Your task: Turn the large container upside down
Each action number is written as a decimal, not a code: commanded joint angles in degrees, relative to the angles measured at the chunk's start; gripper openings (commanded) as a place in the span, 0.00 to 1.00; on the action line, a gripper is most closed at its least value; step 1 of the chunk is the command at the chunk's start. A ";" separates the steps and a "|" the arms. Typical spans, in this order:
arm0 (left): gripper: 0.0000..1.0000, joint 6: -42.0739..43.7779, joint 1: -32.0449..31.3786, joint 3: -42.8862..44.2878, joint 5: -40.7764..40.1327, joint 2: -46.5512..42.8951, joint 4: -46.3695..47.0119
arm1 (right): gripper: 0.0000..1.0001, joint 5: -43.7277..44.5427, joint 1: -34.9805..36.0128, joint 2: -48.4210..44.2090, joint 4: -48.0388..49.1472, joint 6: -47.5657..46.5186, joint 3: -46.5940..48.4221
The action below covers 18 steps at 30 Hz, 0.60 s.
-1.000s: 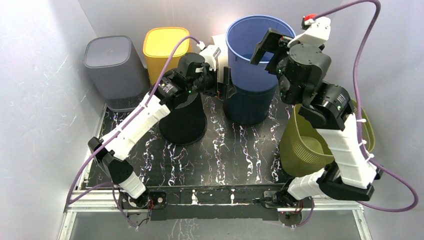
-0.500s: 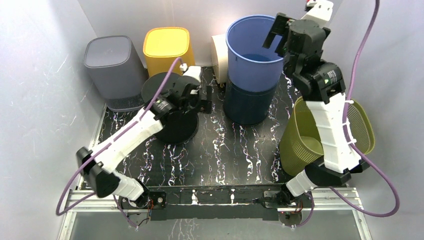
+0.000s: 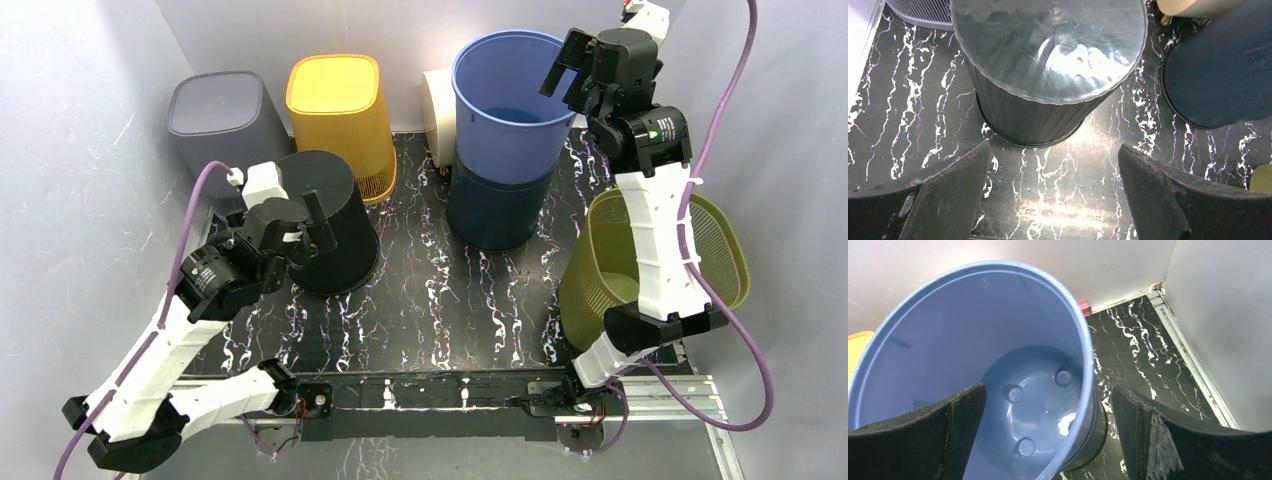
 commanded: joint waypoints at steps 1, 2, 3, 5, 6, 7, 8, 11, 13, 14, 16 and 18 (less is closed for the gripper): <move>0.98 1.90 0.16 5.35 -1.04 0.41 -1.47 | 0.96 -1.12 -2.84 -1.22 1.61 0.55 -1.60; 0.98 3.72 0.18 6.62 0.68 0.51 0.06 | 0.95 -0.99 -3.26 -1.41 1.67 0.46 -2.05; 0.98 5.09 0.18 7.81 2.72 0.65 1.57 | 0.93 -0.96 -3.73 -1.71 1.73 0.31 -2.43; 0.98 7.39 0.16 10.59 6.69 1.57 4.14 | 0.92 -0.86 -4.53 -2.11 2.07 0.05 -3.19; 0.98 8.51 0.16 12.23 8.82 2.41 5.34 | 0.89 -0.95 -4.95 -2.30 2.28 -0.12 -3.59; 0.98 9.80 0.20 13.64 10.94 3.77 6.32 | 0.87 -1.03 -5.23 -2.45 2.50 -0.13 -4.08; 0.98 10.74 0.16 15.29 13.23 5.60 7.28 | 0.85 -1.30 -5.69 -2.51 2.76 -0.18 -4.51; 0.98 13.43 0.16 18.48 19.46 11.74 11.21 | 0.78 -3.33 -7.53 -1.99 3.24 0.10 -5.25; 0.98 14.87 0.16 19.54 21.58 15.80 14.74 | 0.70 -4.90 -8.41 -1.43 3.41 0.36 -5.20; 0.98 15.72 0.16 19.74 22.13 17.25 16.23 | 0.66 -5.61 -8.57 -1.26 3.52 0.49 -5.10; 0.98 16.83 0.16 20.70 23.63 20.71 17.87 | 0.57 -6.81 -8.70 -1.24 3.84 0.80 -5.09; 0.98 17.06 0.16 21.67 26.58 24.16 18.67 | 0.50 -8.19 -8.75 -1.94 4.74 0.72 -5.83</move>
